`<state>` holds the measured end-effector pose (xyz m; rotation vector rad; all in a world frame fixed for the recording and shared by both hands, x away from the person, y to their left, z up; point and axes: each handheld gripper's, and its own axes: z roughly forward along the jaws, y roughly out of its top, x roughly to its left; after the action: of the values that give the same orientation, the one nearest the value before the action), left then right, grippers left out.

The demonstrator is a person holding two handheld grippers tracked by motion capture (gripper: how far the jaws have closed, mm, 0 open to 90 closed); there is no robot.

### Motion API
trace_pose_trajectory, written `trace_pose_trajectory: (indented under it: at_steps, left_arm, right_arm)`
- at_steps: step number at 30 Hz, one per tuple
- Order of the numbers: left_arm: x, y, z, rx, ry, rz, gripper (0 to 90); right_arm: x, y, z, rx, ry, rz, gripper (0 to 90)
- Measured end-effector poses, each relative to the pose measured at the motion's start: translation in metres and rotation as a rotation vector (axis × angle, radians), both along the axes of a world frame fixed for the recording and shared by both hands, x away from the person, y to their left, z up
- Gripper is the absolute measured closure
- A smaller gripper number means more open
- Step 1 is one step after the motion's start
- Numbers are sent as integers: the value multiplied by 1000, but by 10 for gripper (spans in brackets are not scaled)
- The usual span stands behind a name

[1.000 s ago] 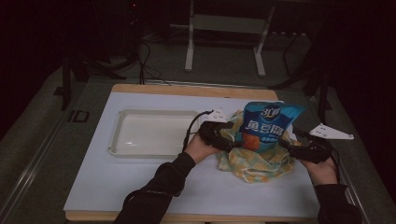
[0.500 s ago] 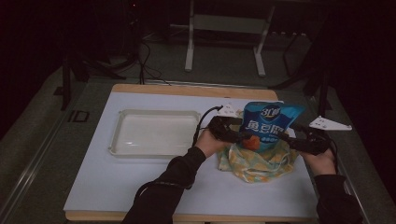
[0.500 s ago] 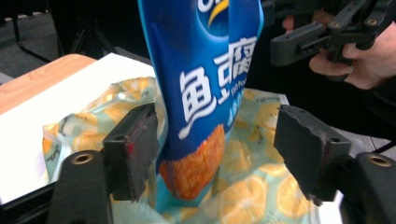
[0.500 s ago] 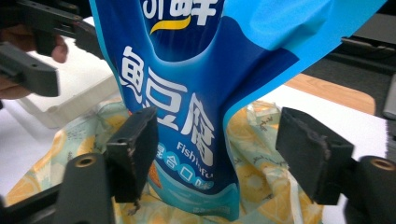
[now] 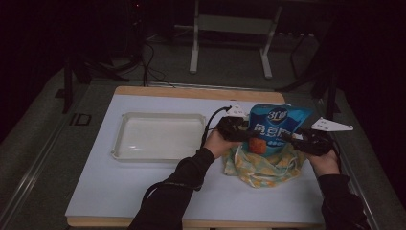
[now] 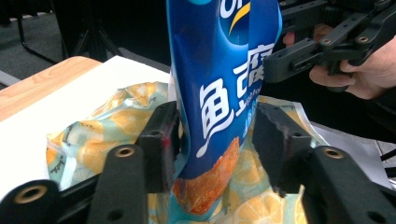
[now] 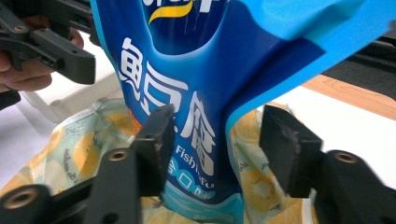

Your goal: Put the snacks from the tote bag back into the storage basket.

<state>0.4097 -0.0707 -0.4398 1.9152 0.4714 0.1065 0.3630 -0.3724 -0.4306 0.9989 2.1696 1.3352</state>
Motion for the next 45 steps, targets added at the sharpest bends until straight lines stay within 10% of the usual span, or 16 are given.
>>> trace_pose_trajectory:
  at_steps: [24,45]
  left_arm:
    - [5,-15,-3,36,-6,73,813]
    - [4,-21,14,45,-2,94,871]
  right_arm:
    - [2,12,-2,-71,-19,13,830]
    - [0,13,11,-90,-26,-3,881]
